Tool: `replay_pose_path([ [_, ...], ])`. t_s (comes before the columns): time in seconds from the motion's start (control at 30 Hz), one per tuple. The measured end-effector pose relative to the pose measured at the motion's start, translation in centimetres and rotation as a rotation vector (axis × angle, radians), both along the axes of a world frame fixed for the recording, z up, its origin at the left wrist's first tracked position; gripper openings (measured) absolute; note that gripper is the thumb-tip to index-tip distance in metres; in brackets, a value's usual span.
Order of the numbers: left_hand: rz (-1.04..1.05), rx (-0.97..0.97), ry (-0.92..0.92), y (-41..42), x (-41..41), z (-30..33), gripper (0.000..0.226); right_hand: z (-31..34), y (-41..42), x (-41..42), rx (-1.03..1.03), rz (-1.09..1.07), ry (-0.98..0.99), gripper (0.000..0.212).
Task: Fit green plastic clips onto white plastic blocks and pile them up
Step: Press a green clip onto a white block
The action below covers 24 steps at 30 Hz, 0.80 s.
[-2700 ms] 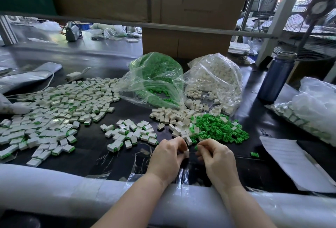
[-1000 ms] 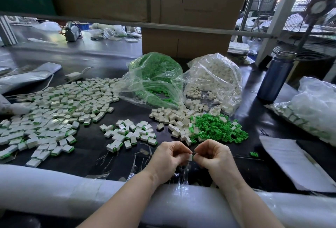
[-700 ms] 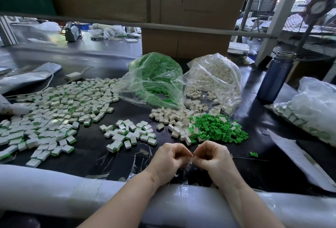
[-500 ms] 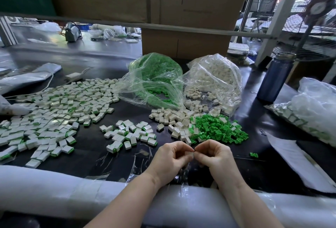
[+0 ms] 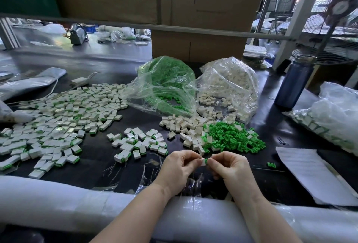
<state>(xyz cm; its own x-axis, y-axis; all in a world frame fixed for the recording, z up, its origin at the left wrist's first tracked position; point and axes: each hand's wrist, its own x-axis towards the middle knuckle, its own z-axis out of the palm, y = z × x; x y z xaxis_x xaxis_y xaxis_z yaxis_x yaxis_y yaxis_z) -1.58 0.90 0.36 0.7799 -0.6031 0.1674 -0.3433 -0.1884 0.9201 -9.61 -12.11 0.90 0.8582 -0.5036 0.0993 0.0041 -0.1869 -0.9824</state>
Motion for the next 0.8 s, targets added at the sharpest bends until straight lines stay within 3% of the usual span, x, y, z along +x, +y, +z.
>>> replay_pose_path([
  [0.33, -0.038, 0.027, 0.046, 0.03, -0.02, -0.01, 0.008, 0.40, 0.32, -0.13, -0.022, 0.080, 0.050, 0.015],
  [0.8, 0.025, 0.032, 0.020, -0.24, -0.42, 0.20, 0.006, 0.37, 0.48, -0.12, -0.077, 0.080, -0.053, 0.019],
])
